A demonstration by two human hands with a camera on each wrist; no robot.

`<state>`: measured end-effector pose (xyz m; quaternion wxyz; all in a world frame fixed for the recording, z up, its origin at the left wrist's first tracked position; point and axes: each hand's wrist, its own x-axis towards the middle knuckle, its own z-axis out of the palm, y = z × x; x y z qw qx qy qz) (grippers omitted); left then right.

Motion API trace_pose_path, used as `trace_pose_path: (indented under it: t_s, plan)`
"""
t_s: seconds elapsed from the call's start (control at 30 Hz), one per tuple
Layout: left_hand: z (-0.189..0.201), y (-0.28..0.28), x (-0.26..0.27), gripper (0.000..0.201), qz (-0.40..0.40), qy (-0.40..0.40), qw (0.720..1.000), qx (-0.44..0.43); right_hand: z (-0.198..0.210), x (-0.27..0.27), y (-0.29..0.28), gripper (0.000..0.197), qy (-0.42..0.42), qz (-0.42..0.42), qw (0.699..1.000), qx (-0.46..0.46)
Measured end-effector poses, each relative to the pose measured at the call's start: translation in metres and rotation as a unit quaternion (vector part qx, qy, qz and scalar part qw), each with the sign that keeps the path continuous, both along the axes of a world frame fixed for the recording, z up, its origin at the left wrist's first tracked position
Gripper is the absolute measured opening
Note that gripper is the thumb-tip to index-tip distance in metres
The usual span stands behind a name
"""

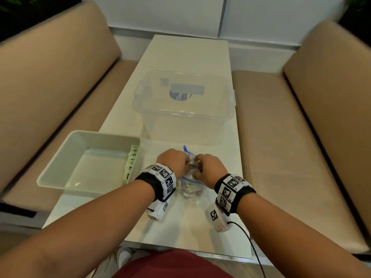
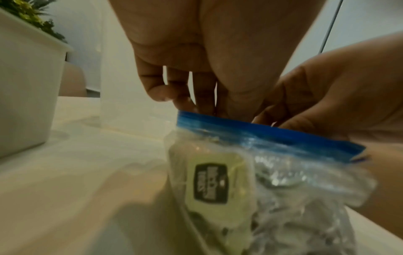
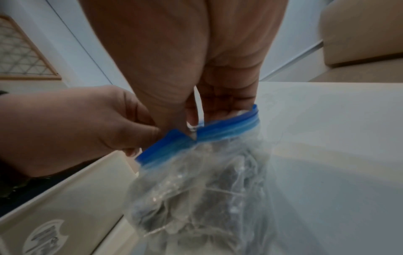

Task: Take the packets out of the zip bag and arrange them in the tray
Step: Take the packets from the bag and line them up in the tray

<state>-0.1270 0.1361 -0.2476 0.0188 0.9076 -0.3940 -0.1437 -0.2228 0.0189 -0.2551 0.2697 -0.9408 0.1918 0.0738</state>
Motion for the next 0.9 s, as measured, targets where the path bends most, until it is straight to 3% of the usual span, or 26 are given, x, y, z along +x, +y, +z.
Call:
trace_pose_path:
  t_s: [0.07, 0.2, 0.37, 0.5, 0.67, 0.9]
  plan:
    - [0.008, 0.0, -0.002, 0.023, -0.016, -0.008, 0.999, -0.036, -0.001, -0.001, -0.003, 0.035, -0.032, 0.007, 0.999, 0.011]
    - [0.027, -0.002, -0.006, 0.024, -0.054, -0.008, 0.993, -0.102, -0.001, -0.004, -0.013, 0.02, -0.092, -0.012, 0.995, 0.043]
    - [0.032, 0.003, 0.004, 0.024, 0.044, 0.003, 0.983, -0.177, 0.0, -0.011, -0.03, 0.014, -0.112, -0.07, 0.988, 0.086]
    - [0.022, 0.004, 0.009, 0.025, 0.057, -0.016, 0.995, -0.074, 0.001, -0.022, -0.037, 0.016, -0.162, -0.138, 0.95, 0.228]
    - [0.011, -0.001, 0.008, 0.02, 0.033, -0.04, 0.998, 0.029, 0.003, -0.028, -0.036, 0.006, -0.177, -0.139, 0.932, 0.282]
    - [0.014, 0.004, 0.003, 0.019, 0.009, -0.058, 0.998, 0.005, 0.004, -0.03, -0.028, 0.022, -0.182, -0.155, 0.918, 0.315]
